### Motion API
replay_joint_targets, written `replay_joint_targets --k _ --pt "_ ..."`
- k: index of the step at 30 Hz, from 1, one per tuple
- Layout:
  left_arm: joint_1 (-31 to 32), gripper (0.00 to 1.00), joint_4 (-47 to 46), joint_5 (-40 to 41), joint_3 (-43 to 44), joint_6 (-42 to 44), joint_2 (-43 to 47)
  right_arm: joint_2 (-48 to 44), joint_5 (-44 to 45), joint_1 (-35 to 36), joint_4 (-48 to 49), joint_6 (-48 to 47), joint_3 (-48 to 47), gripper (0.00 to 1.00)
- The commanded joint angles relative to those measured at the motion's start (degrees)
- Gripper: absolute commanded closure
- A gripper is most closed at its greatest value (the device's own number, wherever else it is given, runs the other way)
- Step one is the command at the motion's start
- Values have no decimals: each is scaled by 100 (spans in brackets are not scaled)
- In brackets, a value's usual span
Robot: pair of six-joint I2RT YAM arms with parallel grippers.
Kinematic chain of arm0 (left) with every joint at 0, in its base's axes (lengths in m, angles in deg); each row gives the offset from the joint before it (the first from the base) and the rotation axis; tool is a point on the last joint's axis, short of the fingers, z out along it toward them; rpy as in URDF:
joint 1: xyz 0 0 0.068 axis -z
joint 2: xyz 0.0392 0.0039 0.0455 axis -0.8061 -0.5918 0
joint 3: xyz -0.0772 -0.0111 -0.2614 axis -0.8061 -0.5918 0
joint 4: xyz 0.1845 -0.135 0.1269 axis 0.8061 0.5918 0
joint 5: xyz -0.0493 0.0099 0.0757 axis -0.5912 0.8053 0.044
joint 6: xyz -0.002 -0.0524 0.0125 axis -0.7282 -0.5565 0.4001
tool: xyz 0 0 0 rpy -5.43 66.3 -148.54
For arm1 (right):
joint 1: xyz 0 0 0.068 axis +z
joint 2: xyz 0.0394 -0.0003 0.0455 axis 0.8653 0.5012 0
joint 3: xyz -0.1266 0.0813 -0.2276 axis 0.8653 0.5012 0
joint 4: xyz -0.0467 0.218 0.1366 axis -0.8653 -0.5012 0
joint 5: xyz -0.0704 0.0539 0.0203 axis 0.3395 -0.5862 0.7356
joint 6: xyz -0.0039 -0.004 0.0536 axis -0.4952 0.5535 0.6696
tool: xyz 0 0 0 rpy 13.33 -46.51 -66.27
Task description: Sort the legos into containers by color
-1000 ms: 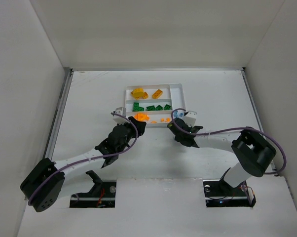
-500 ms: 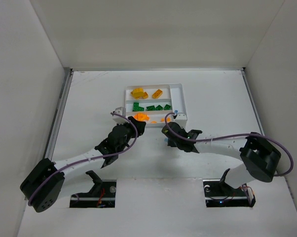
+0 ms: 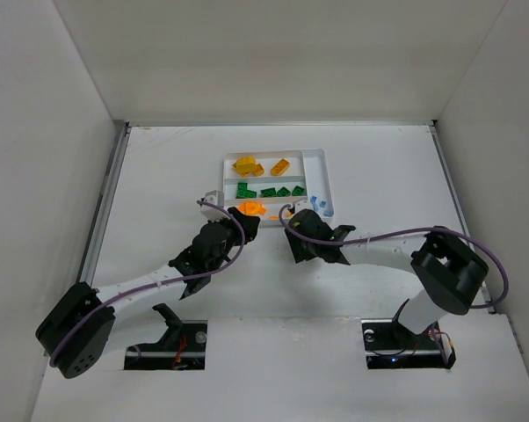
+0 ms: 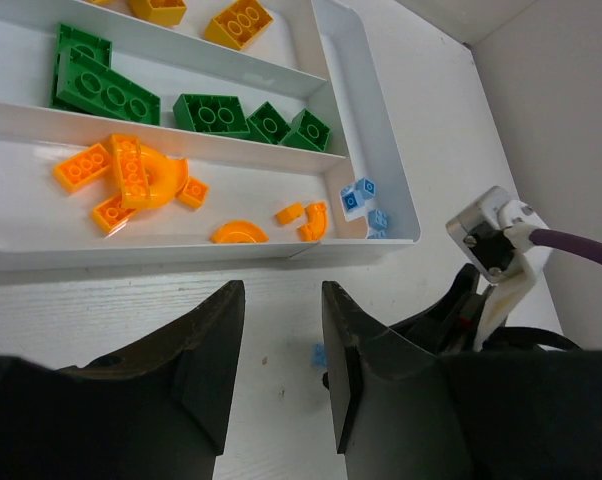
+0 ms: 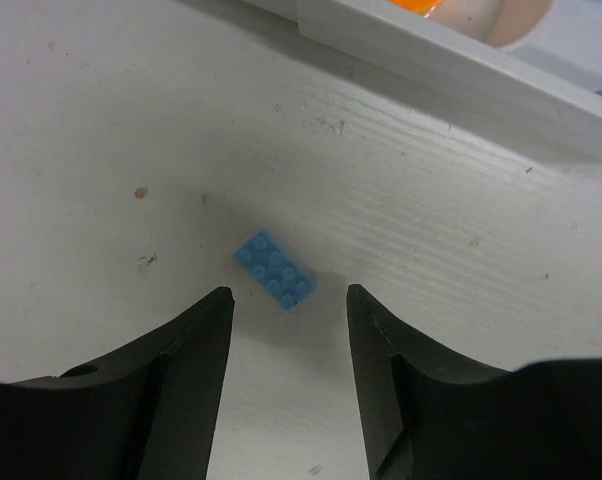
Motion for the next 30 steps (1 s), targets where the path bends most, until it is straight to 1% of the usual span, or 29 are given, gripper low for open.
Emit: replay_joint_targets --k 1,3,6,9,12,14,17,19,23,25,30 --pt "-74 66 -192 -18 -120 -33 255 267 -458 -159 430 -679 -317 45" --pt "-127 66 -192 52 -199 -24 448 417 -511 -229 456 -793 -379 46" --pt "-329 67 -131 428 -409 -68 861 610 -572 -247 465 -916 -467 49" --pt "-583 66 325 991 -585 -270 1458 699 -625 -247 404 -917 -520 56" --pt "-891 65 765 1282 -665 -516 1802 638 -739 -238 360 -856 -476 58" --pt "-1093 64 950 1230 -700 -700 1943 602 -740 -230 325 -812 -424 57" --pt "-1278 64 986 1107 -735 -815 1979 514 -766 -230 298 -733 -344 55" --pt "-1375 64 1012 1002 -735 -868 1935 540 -818 -230 228 -715 -370 58" --pt "-1489 64 1012 887 -762 -930 1996 585 -827 -230 184 -645 -362 69" --pt "-1560 64 1030 870 -779 -938 2049 593 -793 -230 167 -636 -353 73" --pt "-1665 64 1127 808 -788 -965 2190 523 -529 -186 79 -566 -265 81"
